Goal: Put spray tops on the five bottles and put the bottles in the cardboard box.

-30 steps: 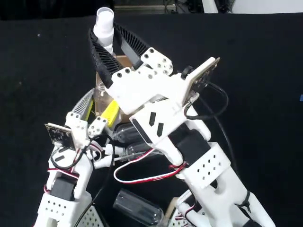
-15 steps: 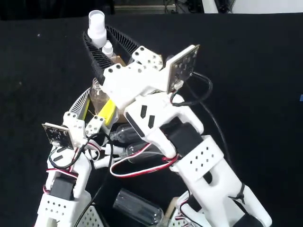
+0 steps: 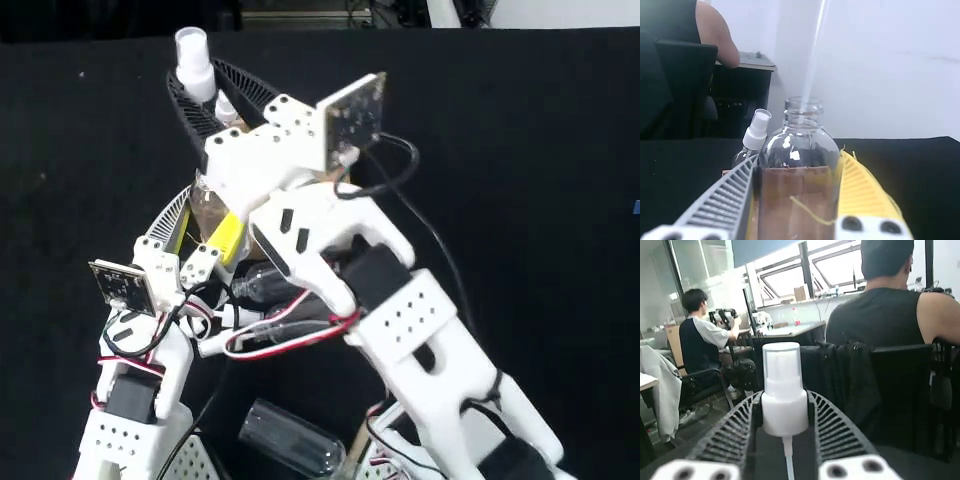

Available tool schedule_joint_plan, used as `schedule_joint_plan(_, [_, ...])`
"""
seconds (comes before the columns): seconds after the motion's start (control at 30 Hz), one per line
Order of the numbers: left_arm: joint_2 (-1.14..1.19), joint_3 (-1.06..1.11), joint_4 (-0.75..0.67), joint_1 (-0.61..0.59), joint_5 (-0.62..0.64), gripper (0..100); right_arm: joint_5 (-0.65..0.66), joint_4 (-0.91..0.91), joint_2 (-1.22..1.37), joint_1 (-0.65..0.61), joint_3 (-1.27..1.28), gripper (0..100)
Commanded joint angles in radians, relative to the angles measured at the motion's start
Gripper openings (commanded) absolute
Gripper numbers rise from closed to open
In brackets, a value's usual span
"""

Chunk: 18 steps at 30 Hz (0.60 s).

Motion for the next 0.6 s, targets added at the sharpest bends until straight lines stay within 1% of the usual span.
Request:
schedule_joint_plan(0.0, [-0.011,0.022,-0.005,-0.010,0.014,3,-0.005,0.012,0.001,-0.006,-0.067,2.1])
schedule_joint_plan(0.1, [-0.011,0.022,-0.014,-0.010,0.014,3,-0.005,0.083,0.001,-0.011,-0.056,2.2])
schedule_joint_plan(0.23, [-0.011,0.022,-0.035,-0.010,0.008,3,-0.005,0.124,0.001,-0.034,-0.056,2.4])
schedule_joint_plan(0.27, [-0.011,0.022,-0.034,-0.010,0.008,3,-0.005,0.140,0.001,-0.038,-0.058,3.4])
schedule_joint_plan(0.33, [-0.011,0.022,-0.034,-0.010,0.008,3,-0.005,0.175,0.001,-0.041,-0.067,9.6])
schedule_joint_plan(0.4, [-0.011,0.022,-0.034,-0.010,0.008,3,-0.005,0.247,0.001,-0.066,-0.102,16.1])
schedule_joint_plan(0.43, [-0.011,0.022,-0.034,-0.010,0.008,3,-0.005,0.293,0.001,-0.077,-0.128,17.8])
schedule_joint_plan(0.57, [-0.011,0.022,-0.034,-0.010,0.008,3,-0.005,0.468,0.001,-0.106,-0.245,17.0])
